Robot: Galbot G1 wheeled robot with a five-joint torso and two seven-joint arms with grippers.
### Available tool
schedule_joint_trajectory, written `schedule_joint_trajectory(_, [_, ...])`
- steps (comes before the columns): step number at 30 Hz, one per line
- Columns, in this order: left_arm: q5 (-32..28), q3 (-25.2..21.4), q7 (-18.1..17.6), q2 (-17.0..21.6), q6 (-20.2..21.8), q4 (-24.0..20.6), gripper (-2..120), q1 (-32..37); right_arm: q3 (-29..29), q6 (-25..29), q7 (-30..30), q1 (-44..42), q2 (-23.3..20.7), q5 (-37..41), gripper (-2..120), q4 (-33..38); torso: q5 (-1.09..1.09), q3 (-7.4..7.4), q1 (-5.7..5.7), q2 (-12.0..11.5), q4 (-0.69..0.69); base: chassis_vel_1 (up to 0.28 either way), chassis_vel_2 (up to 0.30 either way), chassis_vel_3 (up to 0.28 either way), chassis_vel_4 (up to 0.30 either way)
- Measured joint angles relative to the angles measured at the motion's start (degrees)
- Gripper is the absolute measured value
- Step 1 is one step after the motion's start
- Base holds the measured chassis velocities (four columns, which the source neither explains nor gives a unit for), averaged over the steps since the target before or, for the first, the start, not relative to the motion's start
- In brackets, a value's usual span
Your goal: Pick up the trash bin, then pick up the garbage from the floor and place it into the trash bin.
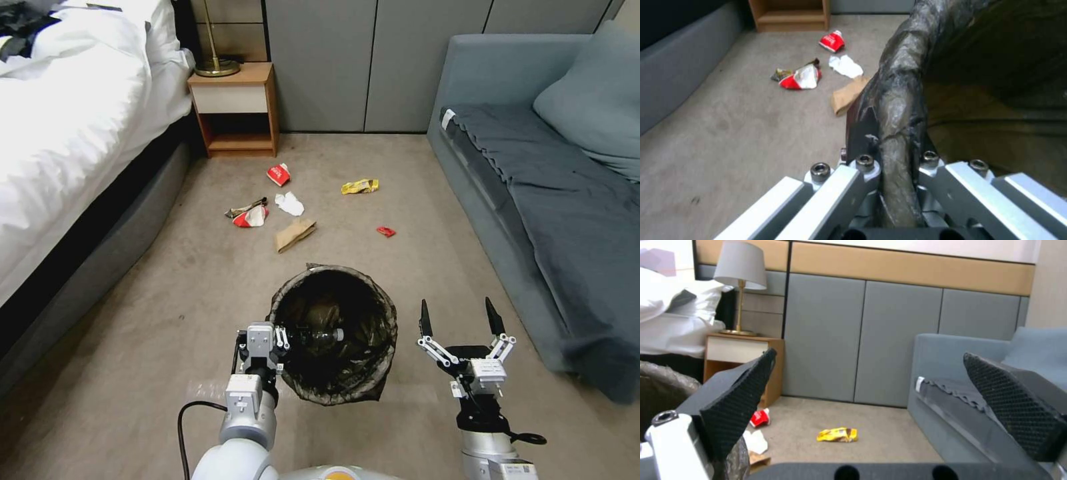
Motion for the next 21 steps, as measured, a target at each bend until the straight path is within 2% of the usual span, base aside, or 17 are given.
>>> schedule_joint_trajectory(13, [-0.1,0.0,0.0,0.1,0.0,-0.1,0,0.0,-0.1,0.1,-0.5,-0.2,-0.2,0.0,100,0.0,-0.01,0.01,0.0,0.0,0.0,-0.247,0.255,0.245,-0.237])
schedule_joint_trajectory(15, [-0.1,0.0,0.1,0.1,0.0,-0.1,0,0.0,-0.1,0.1,-0.5,-0.2,-0.2,0.0,100,0.0,0.05,0.0,0.0,0.0,0.01,-0.237,0.248,0.223,-0.246])
schedule_joint_trajectory(21, [-0.1,-0.1,0.0,0.2,-0.1,-0.2,0,-0.2,-0.1,0.2,-0.5,-0.3,-0.2,0.0,100,0.2,-0.02,0.0,0.0,0.0,0.0,-0.239,0.249,0.23,-0.231])
